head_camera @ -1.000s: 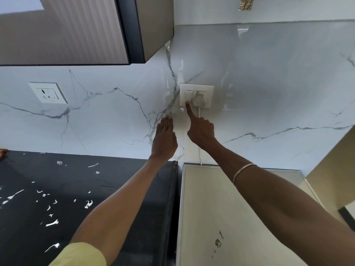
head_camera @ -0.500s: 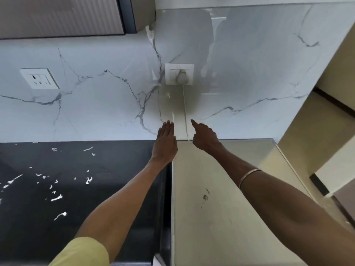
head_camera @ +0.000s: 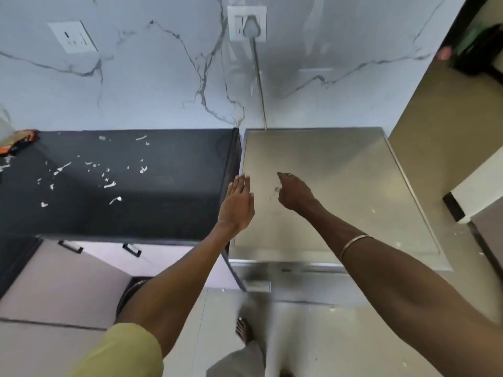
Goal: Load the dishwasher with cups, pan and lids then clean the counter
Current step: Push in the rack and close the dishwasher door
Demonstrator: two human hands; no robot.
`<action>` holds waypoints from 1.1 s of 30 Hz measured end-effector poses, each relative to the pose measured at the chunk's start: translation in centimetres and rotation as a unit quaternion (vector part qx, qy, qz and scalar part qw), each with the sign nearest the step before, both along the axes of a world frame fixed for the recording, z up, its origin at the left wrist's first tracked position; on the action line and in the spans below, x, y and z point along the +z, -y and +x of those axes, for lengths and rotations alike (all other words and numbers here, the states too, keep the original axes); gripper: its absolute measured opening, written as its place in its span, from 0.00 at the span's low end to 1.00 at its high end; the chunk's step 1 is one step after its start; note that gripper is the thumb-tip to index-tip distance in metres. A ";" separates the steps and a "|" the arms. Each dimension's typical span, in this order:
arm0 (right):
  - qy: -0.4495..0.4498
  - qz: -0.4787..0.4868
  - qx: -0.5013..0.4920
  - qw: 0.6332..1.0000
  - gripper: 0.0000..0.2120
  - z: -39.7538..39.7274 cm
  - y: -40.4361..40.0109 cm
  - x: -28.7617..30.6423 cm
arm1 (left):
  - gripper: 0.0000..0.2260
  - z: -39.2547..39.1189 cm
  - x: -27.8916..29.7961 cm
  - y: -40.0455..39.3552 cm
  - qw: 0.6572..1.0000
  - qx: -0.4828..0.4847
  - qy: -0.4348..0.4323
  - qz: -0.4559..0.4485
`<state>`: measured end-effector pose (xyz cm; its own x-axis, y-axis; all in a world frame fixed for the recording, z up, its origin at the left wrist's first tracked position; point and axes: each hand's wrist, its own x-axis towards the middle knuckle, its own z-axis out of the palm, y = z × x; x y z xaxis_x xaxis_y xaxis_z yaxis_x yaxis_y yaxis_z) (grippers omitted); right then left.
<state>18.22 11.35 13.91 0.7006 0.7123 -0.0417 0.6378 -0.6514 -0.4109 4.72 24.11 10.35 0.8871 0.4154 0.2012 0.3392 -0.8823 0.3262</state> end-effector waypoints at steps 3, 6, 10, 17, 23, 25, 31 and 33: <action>-0.014 -0.013 0.005 1.000 0.22 -3.1 2.9 -1.9 | 0.23 -3.0 -1.8 2.6 1.000 -0.002 -0.020 -0.012; -0.021 -0.005 0.005 1.000 0.21 -5.6 5.3 -3.3 | 0.23 -5.6 -2.6 4.6 0.999 0.001 -0.020 -0.029; -0.028 0.021 -0.014 0.999 0.24 -9.2 8.2 -4.8 | 0.22 -8.4 -3.5 6.4 0.998 -0.024 -0.011 -0.054; -0.004 0.085 -0.054 0.995 0.29 -15.5 12.1 -8.4 | 0.25 -13.5 -8.2 7.1 0.995 -0.084 -0.035 -0.048; 0.098 0.142 -0.086 0.981 0.22 -18.6 14.4 -13.8 | 0.38 -13.8 -14.1 7.6 0.995 -0.081 -0.019 0.050; 0.136 0.147 -0.078 0.977 0.20 -19.1 15.0 -16.6 | 0.41 -13.5 -15.9 7.4 0.993 -0.073 0.014 0.090; 0.166 0.174 -0.057 0.969 0.15 -20.0 16.6 -24.5 | 0.34 -12.0 -20.1 6.2 0.976 -0.033 0.160 0.147; 0.175 0.168 -0.040 0.969 0.15 -20.3 17.3 -26.5 | 0.32 -11.7 -20.9 6.1 0.968 -0.021 0.201 0.149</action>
